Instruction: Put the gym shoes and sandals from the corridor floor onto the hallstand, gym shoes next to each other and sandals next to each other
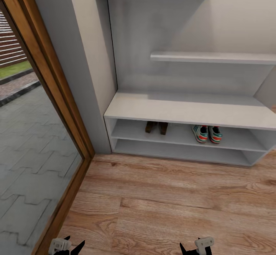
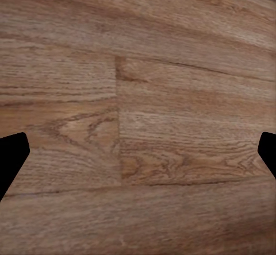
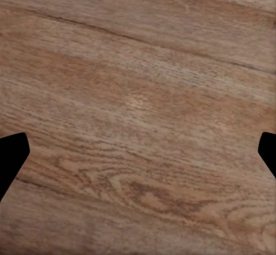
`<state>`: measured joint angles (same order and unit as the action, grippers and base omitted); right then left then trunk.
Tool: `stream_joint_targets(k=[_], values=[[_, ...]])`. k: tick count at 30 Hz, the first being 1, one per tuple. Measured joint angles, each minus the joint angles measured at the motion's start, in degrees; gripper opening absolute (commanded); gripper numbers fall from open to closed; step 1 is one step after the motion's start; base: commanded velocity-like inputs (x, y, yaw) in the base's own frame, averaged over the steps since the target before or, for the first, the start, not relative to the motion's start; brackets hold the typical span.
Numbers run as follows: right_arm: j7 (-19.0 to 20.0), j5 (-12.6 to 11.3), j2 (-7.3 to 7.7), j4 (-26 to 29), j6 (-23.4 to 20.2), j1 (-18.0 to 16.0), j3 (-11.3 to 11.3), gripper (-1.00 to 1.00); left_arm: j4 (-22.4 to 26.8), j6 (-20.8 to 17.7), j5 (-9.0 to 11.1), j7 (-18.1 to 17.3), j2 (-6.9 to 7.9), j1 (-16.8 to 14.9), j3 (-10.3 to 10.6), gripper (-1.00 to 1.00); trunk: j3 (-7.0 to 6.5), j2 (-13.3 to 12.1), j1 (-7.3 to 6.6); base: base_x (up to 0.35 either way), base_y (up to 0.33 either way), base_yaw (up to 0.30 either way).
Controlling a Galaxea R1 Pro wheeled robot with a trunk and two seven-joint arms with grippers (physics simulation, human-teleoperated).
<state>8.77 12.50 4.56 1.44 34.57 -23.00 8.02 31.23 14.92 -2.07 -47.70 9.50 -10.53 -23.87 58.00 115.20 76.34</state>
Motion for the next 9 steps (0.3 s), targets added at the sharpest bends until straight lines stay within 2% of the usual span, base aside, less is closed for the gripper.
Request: stream_joint_targets(k=[9], values=[[0.0, 0.0, 0.0, 0.0, 0.0, 0.0, 0.0, 1.0, 0.0, -0.2, 0.0, 0.1, 0.09, 0.0, -0.1, 1.0, 0.0, 0.0, 0.0, 0.0, 0.0, 0.0]])
